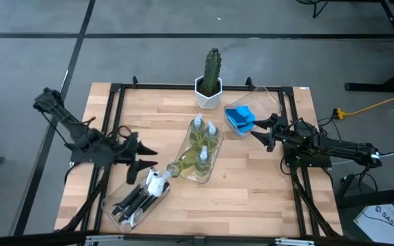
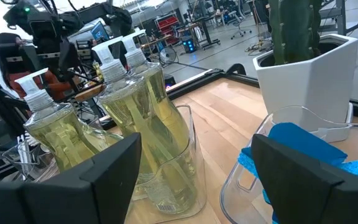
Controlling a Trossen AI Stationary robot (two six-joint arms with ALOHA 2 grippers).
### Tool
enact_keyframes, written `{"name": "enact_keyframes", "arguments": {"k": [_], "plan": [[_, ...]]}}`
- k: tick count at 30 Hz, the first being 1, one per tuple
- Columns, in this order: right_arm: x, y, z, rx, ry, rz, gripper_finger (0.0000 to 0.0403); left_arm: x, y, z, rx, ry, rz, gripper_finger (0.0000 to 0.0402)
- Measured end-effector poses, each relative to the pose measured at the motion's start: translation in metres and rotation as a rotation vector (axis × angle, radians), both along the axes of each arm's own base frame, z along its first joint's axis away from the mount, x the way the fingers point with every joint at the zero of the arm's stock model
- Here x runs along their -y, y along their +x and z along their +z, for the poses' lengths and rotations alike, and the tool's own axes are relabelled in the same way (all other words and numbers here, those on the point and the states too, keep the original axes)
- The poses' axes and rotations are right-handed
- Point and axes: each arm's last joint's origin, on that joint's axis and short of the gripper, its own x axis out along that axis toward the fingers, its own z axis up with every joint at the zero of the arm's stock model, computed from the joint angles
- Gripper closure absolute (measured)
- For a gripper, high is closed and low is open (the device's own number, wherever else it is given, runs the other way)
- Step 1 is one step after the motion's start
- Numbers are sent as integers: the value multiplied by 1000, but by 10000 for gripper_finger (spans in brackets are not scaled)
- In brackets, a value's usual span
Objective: Pick & Place Kitchen Sink Supplies
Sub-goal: Return to Home Position
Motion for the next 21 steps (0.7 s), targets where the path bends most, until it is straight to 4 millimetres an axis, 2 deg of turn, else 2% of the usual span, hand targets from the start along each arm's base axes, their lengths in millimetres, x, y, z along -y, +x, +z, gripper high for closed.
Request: {"name": "enact_keyframes", "arguments": {"k": [6,9,15,21], "plan": [[0,0,0,0,0,0,102,-24,23,-12,112,101,-178,224],[0,0,0,1,0,0,102,-43,26,-24,109,131,-176,222],[0,0,0,0,0,0,102,-77,15,-39,111,193,-66,224],[0,0,0,0,0,0,102,-94,-5,-63,221,247,-50,222]]}}
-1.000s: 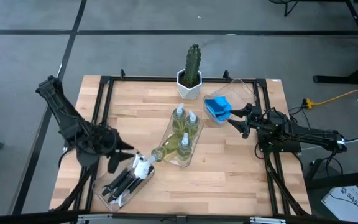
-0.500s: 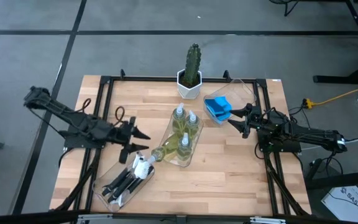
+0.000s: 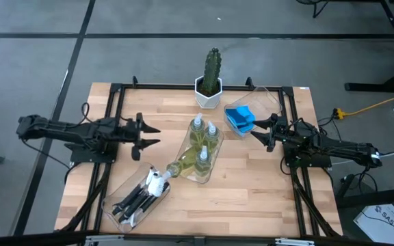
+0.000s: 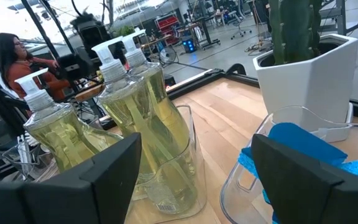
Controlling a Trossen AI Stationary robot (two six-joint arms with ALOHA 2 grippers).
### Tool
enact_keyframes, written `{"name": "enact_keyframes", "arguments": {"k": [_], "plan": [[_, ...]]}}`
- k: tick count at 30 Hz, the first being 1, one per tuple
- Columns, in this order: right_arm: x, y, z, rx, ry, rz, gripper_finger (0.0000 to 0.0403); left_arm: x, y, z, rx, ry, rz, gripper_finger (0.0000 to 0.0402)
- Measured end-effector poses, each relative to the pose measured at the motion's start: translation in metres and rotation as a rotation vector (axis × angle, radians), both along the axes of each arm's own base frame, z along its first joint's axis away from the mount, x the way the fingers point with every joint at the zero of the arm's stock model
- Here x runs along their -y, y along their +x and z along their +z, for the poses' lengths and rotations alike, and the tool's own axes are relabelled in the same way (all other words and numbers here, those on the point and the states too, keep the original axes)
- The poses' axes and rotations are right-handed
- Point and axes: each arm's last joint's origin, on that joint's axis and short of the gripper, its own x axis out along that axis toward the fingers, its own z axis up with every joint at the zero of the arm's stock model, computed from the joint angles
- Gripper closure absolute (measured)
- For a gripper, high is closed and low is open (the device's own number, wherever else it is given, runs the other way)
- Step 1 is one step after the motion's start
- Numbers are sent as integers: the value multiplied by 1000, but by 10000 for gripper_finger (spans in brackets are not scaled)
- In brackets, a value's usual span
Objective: Pick & Place Kitchen Sink Supplies
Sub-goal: Return to Home Position
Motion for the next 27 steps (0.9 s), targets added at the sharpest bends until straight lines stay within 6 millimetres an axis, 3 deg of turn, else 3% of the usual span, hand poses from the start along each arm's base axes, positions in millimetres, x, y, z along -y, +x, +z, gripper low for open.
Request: {"name": "enact_keyframes", "arguments": {"k": [7,16,27], "plan": [[0,0,0,0,0,0,102,-7,-16,-31,130,95,26,224],[0,0,0,0,0,0,102,-15,-24,-53,173,138,97,224],[0,0,0,0,0,0,102,-21,-28,-54,159,168,143,224]]}}
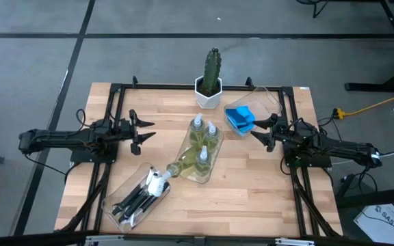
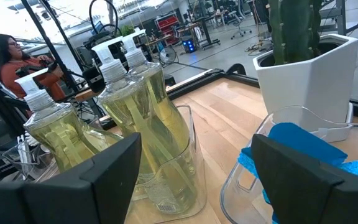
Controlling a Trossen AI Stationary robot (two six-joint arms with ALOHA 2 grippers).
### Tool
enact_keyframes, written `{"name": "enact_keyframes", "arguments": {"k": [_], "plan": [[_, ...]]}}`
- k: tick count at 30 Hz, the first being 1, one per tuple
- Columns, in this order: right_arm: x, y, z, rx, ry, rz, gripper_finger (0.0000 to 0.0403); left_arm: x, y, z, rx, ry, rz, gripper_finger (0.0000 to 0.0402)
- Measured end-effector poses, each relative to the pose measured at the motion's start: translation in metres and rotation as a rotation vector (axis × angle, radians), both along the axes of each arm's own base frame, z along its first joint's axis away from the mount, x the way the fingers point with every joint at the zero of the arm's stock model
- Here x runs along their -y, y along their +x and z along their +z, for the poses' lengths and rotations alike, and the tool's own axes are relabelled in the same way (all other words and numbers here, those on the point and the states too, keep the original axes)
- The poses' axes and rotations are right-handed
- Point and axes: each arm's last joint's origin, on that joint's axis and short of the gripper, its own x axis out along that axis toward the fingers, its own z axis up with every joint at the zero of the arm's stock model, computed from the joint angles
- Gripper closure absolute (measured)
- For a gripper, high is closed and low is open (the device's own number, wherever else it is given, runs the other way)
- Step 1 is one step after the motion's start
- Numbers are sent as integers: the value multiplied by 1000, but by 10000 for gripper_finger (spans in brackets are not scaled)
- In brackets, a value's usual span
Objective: Pick & Place Kitchen Sink Supplies
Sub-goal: Return to Home Position
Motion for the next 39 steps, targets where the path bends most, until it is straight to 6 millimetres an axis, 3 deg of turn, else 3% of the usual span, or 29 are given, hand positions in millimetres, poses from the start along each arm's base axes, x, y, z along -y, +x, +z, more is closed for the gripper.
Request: {"name": "enact_keyframes", "arguments": {"k": [14,39], "plan": [[0,0,0,0,0,0,102,2,-20,0,-49,16,7,222],[0,0,0,0,0,0,102,1,-17,-9,-82,94,8,223]]}}
